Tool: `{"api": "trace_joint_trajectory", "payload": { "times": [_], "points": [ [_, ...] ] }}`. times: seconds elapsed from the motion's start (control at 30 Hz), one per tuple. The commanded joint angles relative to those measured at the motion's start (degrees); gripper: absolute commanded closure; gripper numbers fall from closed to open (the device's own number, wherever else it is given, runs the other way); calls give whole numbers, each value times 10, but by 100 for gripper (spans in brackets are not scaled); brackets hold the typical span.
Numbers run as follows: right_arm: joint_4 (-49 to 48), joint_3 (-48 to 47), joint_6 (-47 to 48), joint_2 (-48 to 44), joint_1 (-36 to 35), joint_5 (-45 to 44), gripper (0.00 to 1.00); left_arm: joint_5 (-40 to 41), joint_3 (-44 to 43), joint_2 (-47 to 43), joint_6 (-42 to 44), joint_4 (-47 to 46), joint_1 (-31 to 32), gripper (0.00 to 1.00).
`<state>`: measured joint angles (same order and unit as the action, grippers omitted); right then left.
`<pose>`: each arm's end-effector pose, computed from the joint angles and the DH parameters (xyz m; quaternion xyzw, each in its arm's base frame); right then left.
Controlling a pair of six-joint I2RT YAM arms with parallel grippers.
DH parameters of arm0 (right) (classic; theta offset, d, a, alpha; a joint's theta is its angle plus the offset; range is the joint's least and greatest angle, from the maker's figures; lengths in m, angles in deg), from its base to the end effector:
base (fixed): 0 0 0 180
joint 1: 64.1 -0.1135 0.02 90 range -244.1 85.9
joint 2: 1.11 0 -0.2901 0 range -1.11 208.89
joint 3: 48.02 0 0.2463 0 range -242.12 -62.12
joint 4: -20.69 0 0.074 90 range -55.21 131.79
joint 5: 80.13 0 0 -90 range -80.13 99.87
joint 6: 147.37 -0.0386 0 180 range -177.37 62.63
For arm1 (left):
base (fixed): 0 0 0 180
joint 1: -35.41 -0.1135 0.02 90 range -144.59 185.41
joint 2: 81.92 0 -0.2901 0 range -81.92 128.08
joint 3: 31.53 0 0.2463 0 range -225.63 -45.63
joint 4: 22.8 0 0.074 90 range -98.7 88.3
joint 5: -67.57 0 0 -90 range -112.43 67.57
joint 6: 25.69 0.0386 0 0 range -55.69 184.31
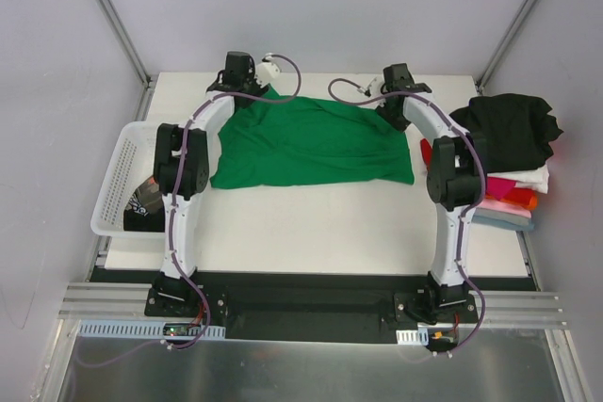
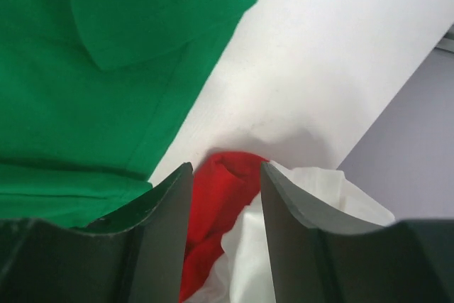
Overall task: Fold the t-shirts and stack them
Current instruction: Grap the side of the flattened tshirt furthest away from the robot with both arms
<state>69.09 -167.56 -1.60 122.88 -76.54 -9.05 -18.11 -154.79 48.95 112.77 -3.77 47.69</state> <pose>0.4856 0.0943 0.2468 -0.4809 0.8036 -0.2608 0.2345 0.5424 -0.1151 0.2498 0.4129 0.7437 0.1934 0.4889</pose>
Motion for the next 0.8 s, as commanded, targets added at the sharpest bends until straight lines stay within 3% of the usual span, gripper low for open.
{"api": "trace_joint_trajectory", "payload": {
  "times": [0.0,0.27,0.77],
  "points": [
    [-5,-20,5,15,-9,-8,53,-42,-11,0,-19,-6,-1,40],
    [-35,-25,13,28,-19,-23,41,-92,-16,7,-28,-8,-1,36],
    [-31,-77,22,72,-31,4,39,-80,-94,49,-31,-10,-1,37]
  ]
}}
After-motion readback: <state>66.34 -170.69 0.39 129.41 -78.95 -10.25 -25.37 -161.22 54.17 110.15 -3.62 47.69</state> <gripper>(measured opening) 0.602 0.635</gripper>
